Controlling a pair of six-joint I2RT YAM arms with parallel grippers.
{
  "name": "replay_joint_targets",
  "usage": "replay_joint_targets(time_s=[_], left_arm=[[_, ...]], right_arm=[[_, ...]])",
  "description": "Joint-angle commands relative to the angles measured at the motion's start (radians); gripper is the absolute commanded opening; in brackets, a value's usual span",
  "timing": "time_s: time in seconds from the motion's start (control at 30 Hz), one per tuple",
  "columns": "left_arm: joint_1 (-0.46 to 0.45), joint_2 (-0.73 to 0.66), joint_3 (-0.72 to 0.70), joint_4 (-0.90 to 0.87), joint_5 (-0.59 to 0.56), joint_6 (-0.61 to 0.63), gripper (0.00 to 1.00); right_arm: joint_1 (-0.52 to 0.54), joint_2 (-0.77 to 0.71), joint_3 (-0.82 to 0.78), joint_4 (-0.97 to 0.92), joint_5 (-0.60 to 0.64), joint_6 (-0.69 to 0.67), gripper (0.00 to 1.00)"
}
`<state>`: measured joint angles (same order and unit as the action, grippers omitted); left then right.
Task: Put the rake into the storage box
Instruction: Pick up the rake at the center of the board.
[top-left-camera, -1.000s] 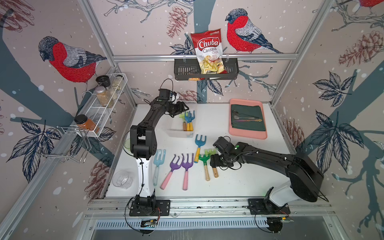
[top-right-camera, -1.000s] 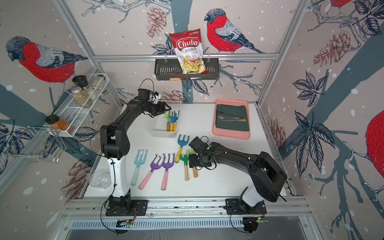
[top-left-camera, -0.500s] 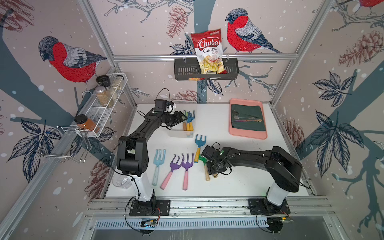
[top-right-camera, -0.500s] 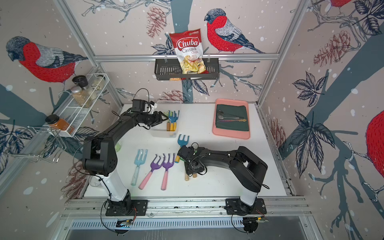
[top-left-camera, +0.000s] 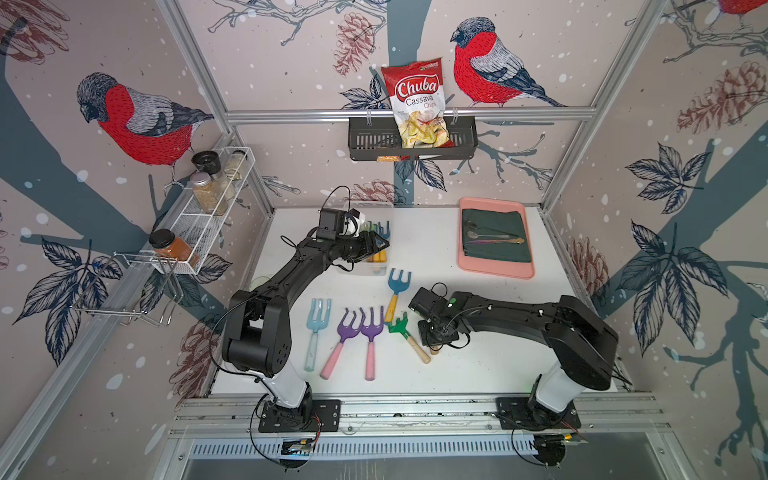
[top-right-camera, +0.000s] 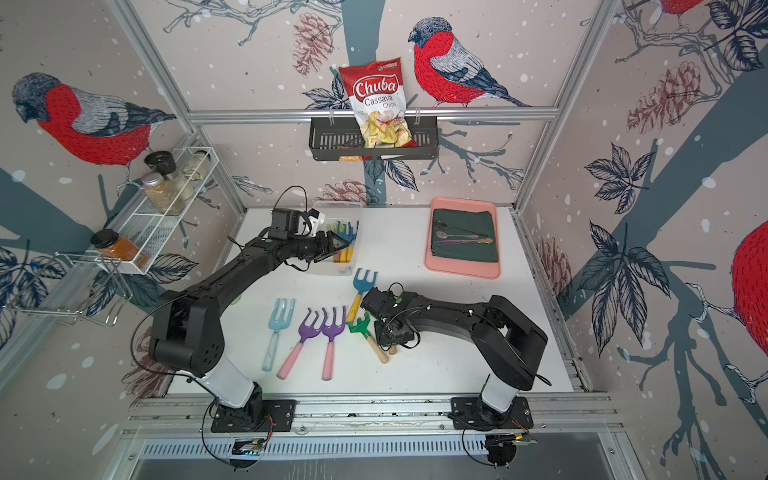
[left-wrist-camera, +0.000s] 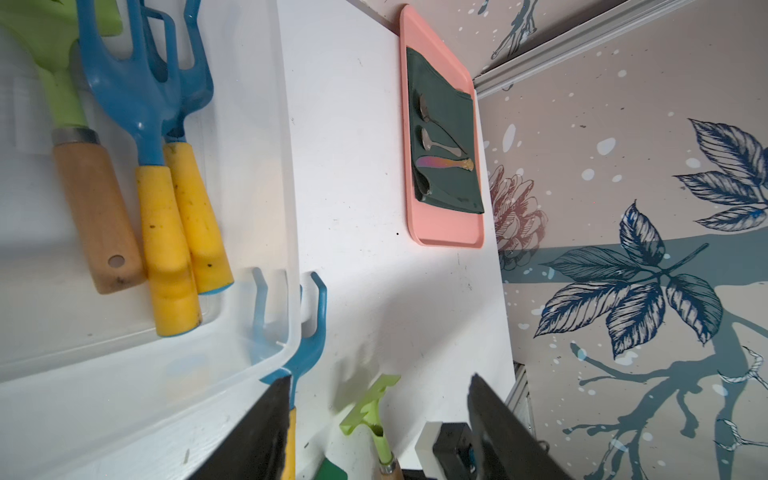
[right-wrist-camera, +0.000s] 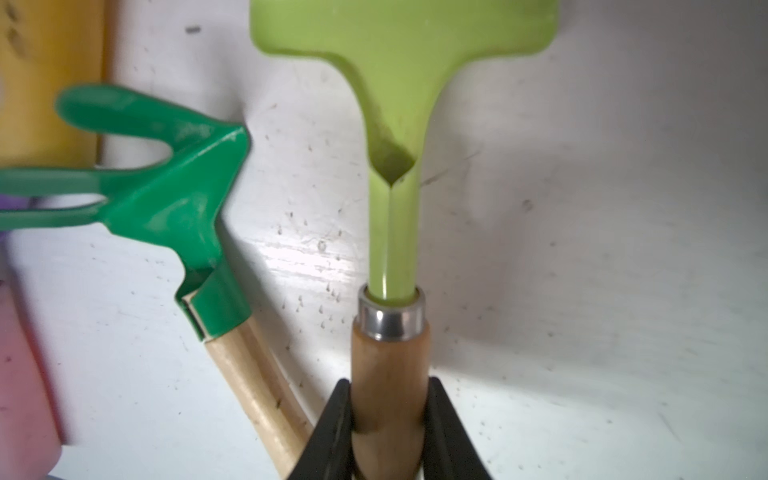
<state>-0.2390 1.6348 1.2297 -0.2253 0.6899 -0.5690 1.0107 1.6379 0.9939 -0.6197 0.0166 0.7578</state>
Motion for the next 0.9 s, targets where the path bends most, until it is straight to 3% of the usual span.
replay_joint_targets(time_s=[0.0,0.47,0.87], left_arm=[[-0.019,-0.04,-0.02,0.113,0.029,-0.071,0.67],[-0.16,-0.076,-0.097,0.246,0.048,-0.197,0.63],[-0.217,-0.054,-0.096,0.264,0.014,-0.206,0.51]], right_arm=[[-0.036,-0.053,0.003,-0.041,0.001,-0.005,0.19],[-0.196,-0.155,0.227,0.086,-0.189,-0.058,0.19],[-0.199,-0.107,0.322,0.062,-0.249,-0.103,0.19]])
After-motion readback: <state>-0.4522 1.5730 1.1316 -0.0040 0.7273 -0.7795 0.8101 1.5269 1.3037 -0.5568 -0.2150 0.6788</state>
